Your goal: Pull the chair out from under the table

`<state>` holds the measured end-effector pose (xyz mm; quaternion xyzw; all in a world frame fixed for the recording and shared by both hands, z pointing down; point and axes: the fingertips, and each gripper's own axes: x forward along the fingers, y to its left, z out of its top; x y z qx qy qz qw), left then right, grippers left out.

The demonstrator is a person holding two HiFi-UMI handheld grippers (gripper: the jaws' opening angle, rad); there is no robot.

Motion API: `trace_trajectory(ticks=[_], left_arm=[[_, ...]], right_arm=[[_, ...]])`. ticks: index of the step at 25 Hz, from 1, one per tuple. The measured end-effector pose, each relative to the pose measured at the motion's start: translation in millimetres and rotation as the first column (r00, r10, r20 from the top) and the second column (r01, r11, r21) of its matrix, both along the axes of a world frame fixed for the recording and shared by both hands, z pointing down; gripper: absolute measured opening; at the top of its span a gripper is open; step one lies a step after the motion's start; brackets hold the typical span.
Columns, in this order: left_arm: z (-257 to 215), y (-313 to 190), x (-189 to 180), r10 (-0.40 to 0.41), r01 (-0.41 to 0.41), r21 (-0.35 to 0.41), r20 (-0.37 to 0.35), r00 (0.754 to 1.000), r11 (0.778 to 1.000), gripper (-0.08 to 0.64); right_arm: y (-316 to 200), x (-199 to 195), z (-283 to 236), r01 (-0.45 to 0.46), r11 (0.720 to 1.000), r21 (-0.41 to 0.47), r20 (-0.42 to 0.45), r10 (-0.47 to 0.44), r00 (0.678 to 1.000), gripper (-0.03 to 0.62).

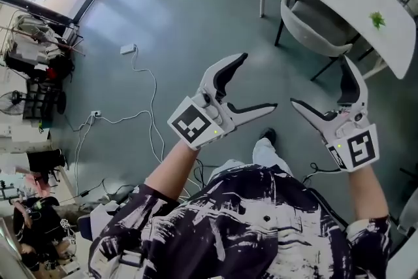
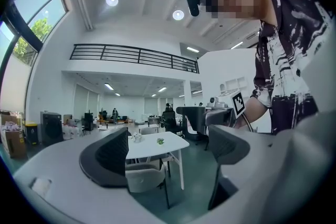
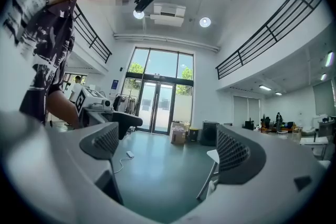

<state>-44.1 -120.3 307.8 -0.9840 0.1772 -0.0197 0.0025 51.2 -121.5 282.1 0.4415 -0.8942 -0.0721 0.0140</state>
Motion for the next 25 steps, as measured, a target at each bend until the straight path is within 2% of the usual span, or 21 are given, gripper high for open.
trace_trajectory(ticks=[3, 7, 11, 15, 17, 20, 25], left_arm=[[-13.5, -54.0, 15.6, 0.005, -0.005, 0.002, -0.011, 1.0, 1.0, 0.464], [4.9, -73.4, 19.8, 0.039, -0.039, 0.001, -0.013, 0.999, 0.999, 0.463], [11.9, -98.8, 30.6, 0.128, -0.127, 0.002, -0.01, 0.992, 0.992, 0.463], [16.9, -142.2, 42.7, 0.22, -0.22, -0.001, -0.016, 0.975, 0.976, 0.463], [20.9, -160.9, 44.5, 0.272, -0.273, -0.005, -0.025, 0.962, 0.962, 0.463], [29.5, -190.9, 47.0, 0.388, -0.388, -0.004, -0.039, 0.921, 0.922, 0.463], [50.6, -250.7, 40.5, 0.497, -0.497, -0.032, 0.015, 0.867, 0.867, 0.463]], right_arm=[[-51.2, 14.1, -8.5, -0.004, 1.0, -0.006, -0.004, 0.004, 1.0, 0.548], [-59.0, 10.4, 10.2, -0.021, 1.0, -0.022, -0.005, 0.021, 1.0, 0.548], [-74.6, 15.1, 18.9, -0.095, 0.994, -0.049, 0.005, 0.096, 0.995, 0.548], [-109.6, 20.7, 24.0, -0.171, 0.985, -0.037, -0.03, 0.17, 0.985, 0.548], [-126.0, 20.1, 29.6, -0.222, 0.974, -0.054, -0.041, 0.22, 0.975, 0.548], [-150.5, 19.7, 41.8, -0.33, 0.94, -0.086, -0.061, 0.326, 0.943, 0.548], [-187.8, 22.5, 59.8, -0.459, 0.881, -0.119, -0.118, 0.446, 0.887, 0.548]])
